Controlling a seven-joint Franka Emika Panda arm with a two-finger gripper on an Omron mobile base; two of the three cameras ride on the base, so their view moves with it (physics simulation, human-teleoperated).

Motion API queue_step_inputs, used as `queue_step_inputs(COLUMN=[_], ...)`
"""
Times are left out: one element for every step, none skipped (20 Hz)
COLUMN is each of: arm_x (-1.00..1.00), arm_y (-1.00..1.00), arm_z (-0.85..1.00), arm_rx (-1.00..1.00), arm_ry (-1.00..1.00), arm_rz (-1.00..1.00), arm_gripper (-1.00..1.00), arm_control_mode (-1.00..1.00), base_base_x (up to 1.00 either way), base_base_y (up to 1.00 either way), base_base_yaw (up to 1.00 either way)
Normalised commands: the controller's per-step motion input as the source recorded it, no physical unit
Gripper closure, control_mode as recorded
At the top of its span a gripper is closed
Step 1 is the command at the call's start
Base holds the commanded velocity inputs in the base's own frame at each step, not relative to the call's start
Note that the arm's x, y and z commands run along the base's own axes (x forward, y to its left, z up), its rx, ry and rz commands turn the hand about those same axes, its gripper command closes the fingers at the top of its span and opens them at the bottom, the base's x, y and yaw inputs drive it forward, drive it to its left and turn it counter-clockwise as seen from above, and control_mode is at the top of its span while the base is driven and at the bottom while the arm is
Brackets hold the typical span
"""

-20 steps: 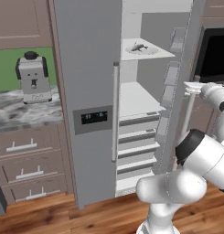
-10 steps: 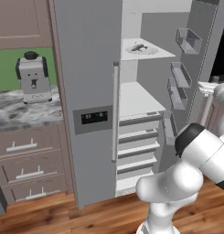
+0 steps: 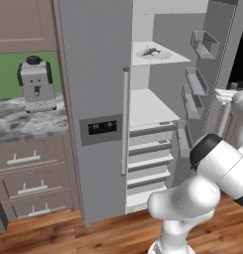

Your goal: Retrieve the fish from the fridge and place it on the saucepan with marinade on the stove.

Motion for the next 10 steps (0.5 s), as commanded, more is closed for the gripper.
queue_step_inputs(arm_x=[-0.49, -0.61, -0.72, -0.91, -0.89, -0.9, -0.89, -0.84, -0.91, -0.93], arm_y=[0.0, -0.02, -0.04, -0.1, -0.16, -0.23, -0.22, -0.17, -0.16, -0.11], arm_z=[0.0, 0.0, 0.0, 0.0, 0.0, 0.0, 0.0, 0.0, 0.0, 0.0], arm_rx=[0.0, 0.0, 0.0, 0.0, 0.0, 0.0, 0.0, 0.0, 0.0, 0.0], arm_ry=[0.0, 0.0, 0.0, 0.0, 0.0, 0.0, 0.0, 0.0, 0.0, 0.0], arm_rz=[0.0, 0.0, 0.0, 0.0, 0.0, 0.0, 0.0, 0.0, 0.0, 0.0], arm_gripper=[-1.0, -1.0, -1.0, -1.0, -1.0, -1.0, -1.0, -1.0, -1.0, -1.0], arm_control_mode=[-1.0, -1.0, -1.0, -1.0, -1.0, -1.0, -1.0, -1.0, -1.0, -1.0], base_base_x=[0.0, 0.0, 0.0, 0.0, 0.0, 0.0, 0.0, 0.0, 0.0, 0.0], base_base_y=[0.0, 0.0, 0.0, 0.0, 0.0, 0.0, 0.0, 0.0, 0.0, 0.0], base_base_yaw=[0.0, 0.0, 0.0, 0.0, 0.0, 0.0, 0.0, 0.0, 0.0, 0.0])
